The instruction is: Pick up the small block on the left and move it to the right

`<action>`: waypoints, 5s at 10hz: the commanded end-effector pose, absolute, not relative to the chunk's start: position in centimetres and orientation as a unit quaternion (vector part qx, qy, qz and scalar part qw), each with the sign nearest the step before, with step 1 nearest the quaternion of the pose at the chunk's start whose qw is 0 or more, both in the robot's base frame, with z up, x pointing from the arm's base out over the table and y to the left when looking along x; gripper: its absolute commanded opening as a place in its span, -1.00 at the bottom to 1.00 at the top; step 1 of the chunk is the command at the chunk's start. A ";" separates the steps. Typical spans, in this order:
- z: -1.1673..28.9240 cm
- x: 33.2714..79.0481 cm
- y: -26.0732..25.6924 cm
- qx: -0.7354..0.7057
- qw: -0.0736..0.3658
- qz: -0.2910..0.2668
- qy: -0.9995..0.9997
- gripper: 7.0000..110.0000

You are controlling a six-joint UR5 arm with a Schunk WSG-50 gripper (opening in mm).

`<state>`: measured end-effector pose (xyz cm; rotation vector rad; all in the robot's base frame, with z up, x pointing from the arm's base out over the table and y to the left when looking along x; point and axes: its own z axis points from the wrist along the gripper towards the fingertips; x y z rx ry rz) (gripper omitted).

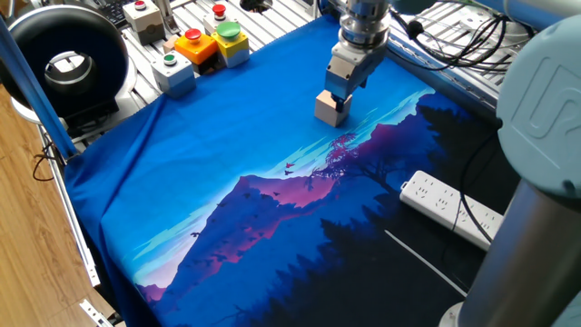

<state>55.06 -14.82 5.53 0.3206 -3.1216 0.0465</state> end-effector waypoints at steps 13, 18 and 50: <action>1.6 58.0 -13.7 0.077 -0.026 -0.005 -0.997 -0.28; 0.8 58.2 -13.4 0.072 -0.031 -0.004 -0.997 -0.28; 1.1 60.4 -11.3 0.079 -0.070 -0.043 -0.993 0.57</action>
